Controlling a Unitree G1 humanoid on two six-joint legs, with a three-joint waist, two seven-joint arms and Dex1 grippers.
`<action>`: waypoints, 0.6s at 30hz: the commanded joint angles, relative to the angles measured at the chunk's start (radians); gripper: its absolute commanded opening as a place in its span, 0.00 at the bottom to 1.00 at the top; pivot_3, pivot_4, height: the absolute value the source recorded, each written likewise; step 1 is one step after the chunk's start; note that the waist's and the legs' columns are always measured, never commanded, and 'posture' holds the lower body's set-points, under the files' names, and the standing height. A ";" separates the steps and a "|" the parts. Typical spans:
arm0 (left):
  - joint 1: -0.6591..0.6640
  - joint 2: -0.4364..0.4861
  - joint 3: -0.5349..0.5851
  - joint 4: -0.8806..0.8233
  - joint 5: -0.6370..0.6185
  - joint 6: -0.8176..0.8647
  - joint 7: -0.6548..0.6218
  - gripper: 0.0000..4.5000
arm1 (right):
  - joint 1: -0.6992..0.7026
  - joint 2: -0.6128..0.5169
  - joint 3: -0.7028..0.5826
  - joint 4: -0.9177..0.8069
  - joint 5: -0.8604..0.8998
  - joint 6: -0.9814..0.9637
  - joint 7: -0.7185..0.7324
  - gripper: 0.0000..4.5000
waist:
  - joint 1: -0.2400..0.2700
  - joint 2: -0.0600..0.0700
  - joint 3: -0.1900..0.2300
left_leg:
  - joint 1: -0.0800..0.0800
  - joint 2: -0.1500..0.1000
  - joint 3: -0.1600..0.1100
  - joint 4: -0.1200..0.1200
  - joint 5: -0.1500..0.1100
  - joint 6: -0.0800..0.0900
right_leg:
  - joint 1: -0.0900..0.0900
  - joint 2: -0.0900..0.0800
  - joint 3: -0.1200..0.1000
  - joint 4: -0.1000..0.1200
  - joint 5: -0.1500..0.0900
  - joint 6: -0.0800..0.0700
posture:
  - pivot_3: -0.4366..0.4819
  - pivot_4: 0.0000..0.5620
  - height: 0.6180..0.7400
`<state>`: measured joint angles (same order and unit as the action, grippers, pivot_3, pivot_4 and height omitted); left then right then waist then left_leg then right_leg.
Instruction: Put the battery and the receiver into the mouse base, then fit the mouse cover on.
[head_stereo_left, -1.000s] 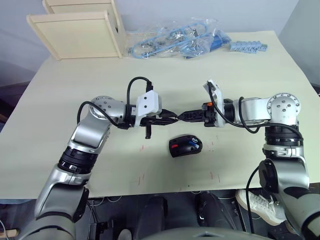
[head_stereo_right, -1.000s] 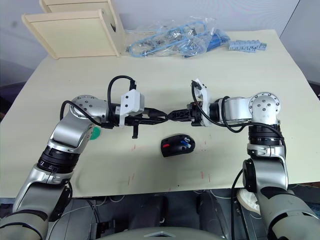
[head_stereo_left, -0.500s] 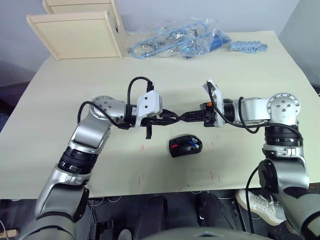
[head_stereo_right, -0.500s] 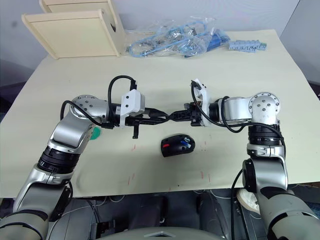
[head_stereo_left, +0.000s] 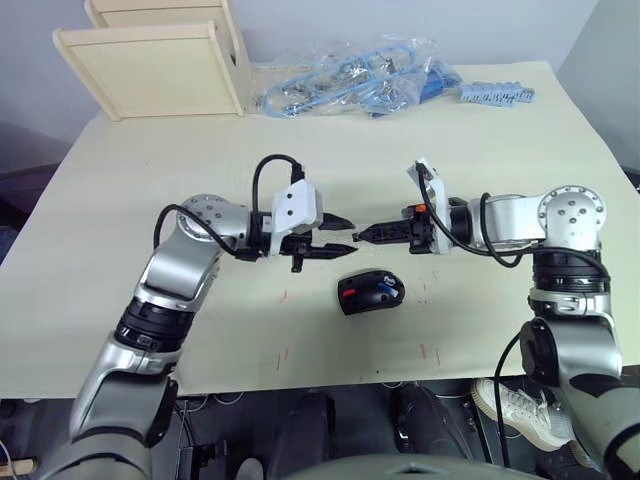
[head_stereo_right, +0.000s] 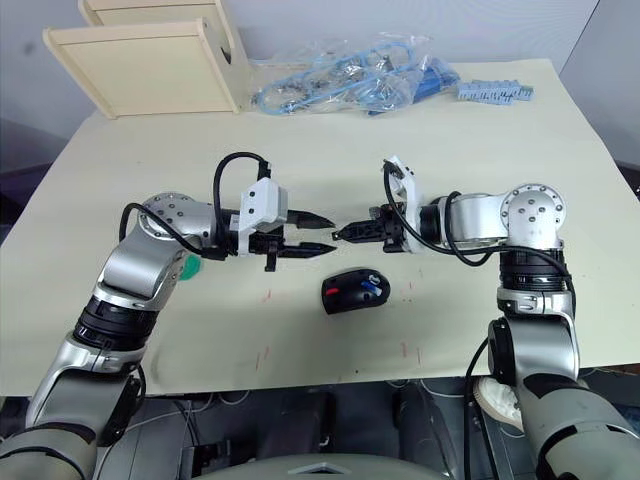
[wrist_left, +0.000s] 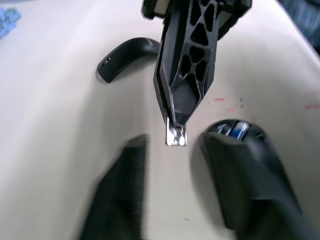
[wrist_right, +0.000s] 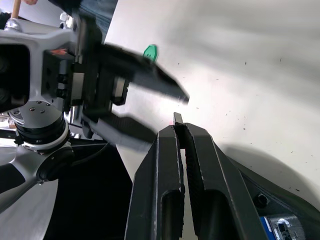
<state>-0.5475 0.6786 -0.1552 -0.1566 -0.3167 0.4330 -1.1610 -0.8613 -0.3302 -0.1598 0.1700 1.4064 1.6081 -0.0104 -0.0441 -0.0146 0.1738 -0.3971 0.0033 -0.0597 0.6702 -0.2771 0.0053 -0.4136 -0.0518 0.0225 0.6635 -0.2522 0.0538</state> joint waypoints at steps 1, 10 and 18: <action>0.064 0.023 0.074 -0.097 -0.064 0.080 0.041 0.85 | 0.017 -0.034 -0.010 -0.048 0.038 0.006 -0.009 0.00 | 0.001 0.000 0.000 | 0.000 0.000 0.000 0.000 0.000 0.000 | 0.000 0.000 0.000 0.000 0.000 0.000 | 0.48 0.27 1.00; 0.252 0.011 0.108 -0.225 -0.099 0.140 0.144 1.00 | 0.140 -0.166 -0.056 -0.127 0.076 0.005 -0.005 0.00 | 0.009 0.000 0.000 | 0.000 0.000 0.001 0.000 0.000 0.000 | 0.001 0.000 -0.001 0.001 0.000 0.000 | 0.48 0.27 1.00; 0.389 -0.034 0.087 -0.318 -0.092 0.137 0.240 1.00 | 0.338 -0.294 -0.113 -0.264 0.231 -0.088 -0.067 0.00 | 0.007 0.000 0.000 | 0.000 0.000 0.001 0.000 0.000 0.000 | 0.001 0.000 0.001 0.000 0.000 0.000 | 0.48 0.27 1.00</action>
<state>-0.1725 0.6428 -0.0790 -0.4346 -0.3966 0.5860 -0.9297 -0.5375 -0.5942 -0.2414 -0.0342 1.5729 1.5544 -0.0677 -0.0371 -0.0144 0.1738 -0.3966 0.0032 -0.0583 0.6705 -0.2772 0.0055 -0.4130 -0.0522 0.0237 0.6641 -0.2521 0.0540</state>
